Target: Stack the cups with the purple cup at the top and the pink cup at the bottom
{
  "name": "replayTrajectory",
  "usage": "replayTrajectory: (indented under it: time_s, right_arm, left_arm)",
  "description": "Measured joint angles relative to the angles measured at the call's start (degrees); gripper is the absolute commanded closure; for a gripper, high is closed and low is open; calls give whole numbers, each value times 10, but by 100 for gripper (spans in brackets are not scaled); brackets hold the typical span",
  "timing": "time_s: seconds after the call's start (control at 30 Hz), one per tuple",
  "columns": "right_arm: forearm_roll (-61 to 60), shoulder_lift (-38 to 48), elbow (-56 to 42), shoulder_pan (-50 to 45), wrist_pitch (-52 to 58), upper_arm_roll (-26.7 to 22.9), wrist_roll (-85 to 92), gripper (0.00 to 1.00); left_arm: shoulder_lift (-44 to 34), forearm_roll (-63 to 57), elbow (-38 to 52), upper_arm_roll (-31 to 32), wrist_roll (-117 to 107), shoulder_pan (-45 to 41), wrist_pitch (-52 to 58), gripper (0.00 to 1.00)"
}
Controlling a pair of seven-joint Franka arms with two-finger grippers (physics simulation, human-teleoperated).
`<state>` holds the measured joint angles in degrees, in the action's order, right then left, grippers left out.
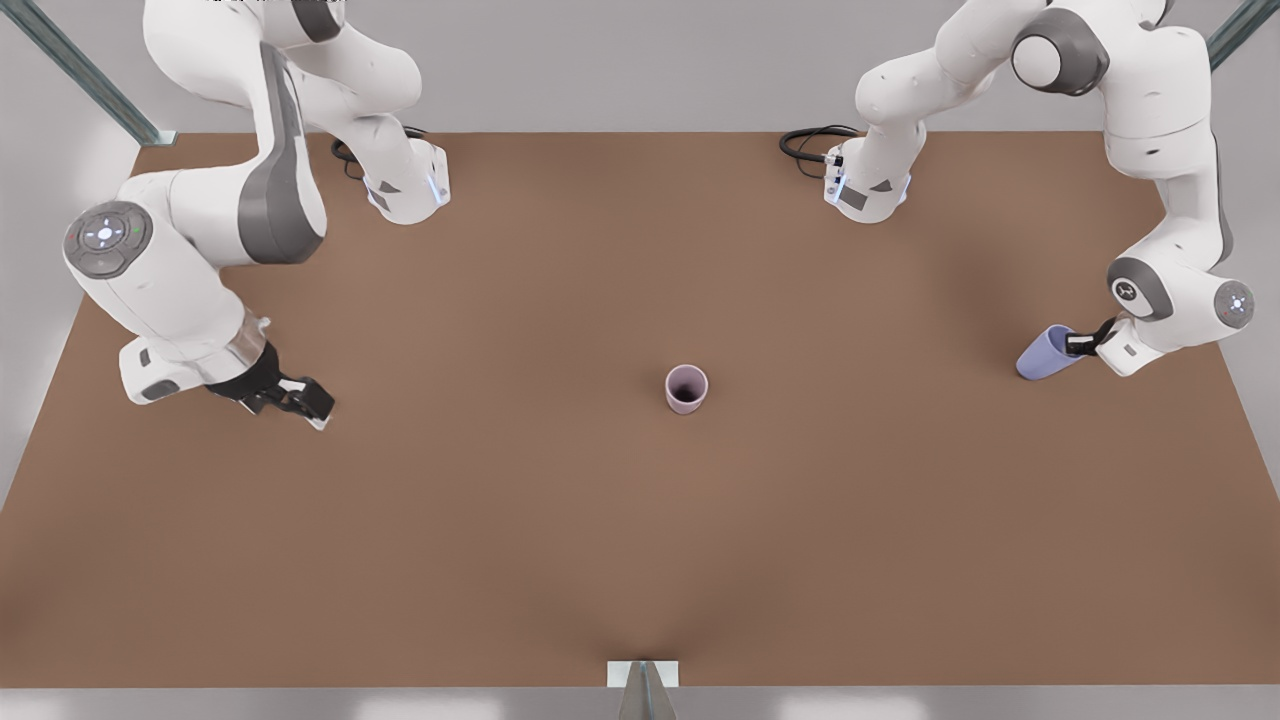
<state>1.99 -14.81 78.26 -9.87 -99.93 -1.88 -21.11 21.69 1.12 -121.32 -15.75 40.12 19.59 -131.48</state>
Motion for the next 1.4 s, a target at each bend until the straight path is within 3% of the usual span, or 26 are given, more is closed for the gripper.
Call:
replayTrajectory:
  time_s: [0.33,0.43,0.53,0.6,0.73,0.8,1.03,1.4]
  right_arm:
    - [-14,-72,-33,93,52,-1,87,0]
    - [-20,-79,-36,99,42,1,105,0]
    - [-22,-82,-39,100,33,1,121,0]
    - [-23,-82,-40,100,30,1,130,0]
    - [-23,-81,-41,102,26,0,145,0]
    - [-23,-81,-41,102,25,-1,151,0]
    - [-23,-81,-41,102,23,-1,169,0]
    - [-23,-81,-45,104,22,-1,185,0]
  left_arm:
    - [-29,10,8,18,-2,-12,26,79]
    - [-67,11,38,31,-22,-92,64,79]
    - [-86,11,95,109,-71,-143,125,79]
    - [-88,10,129,199,-119,-147,162,79]
    - [-68,6,199,350,-239,-154,224,79]
    - [-38,-6,246,396,-306,-182,246,79]
    - [46,-32,344,414,-530,-294,290,79]
    - [89,-43,379,409,-776,-332,301,79]
